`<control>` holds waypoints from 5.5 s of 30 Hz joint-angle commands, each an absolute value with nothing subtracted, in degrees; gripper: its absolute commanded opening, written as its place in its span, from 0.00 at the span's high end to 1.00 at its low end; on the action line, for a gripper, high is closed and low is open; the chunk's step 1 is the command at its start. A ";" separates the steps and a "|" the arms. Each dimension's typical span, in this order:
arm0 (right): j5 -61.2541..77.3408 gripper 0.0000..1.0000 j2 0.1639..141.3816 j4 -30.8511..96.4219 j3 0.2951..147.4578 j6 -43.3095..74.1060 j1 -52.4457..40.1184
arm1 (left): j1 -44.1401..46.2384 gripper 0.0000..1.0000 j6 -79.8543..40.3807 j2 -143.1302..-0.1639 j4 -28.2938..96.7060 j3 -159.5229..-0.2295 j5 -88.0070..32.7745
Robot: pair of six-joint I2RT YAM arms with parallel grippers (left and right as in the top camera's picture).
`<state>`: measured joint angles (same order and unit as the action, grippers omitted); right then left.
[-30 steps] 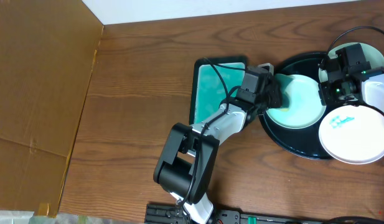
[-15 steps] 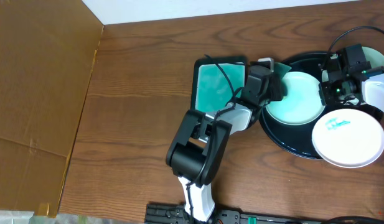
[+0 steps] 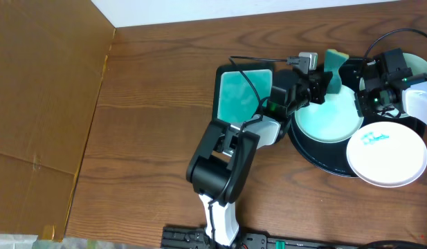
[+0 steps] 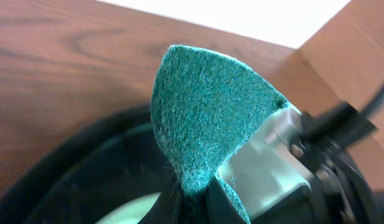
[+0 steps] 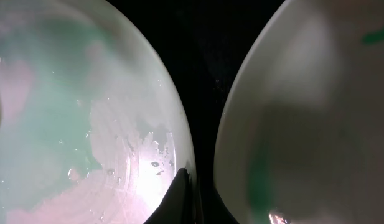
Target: Clean dirty plates on tray and stack at the side
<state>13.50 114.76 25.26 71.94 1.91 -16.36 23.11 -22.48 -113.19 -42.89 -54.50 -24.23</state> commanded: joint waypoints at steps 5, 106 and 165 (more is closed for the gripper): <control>10.81 0.99 117.01 25.85 71.46 0.16 -16.60 | 19.57 0.93 -18.50 -103.24 -30.20 -54.65 -27.20; 11.66 0.99 114.63 24.08 71.46 0.21 -16.60 | 20.67 0.93 -9.69 -93.67 -10.28 -54.65 -22.48; 11.62 0.99 114.65 27.14 71.44 -1.37 -16.60 | 30.20 0.93 3.38 -108.07 -22.20 -54.65 11.73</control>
<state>14.15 114.59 26.00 71.99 0.80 -16.36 29.08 -0.62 -111.02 -22.50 -54.72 8.21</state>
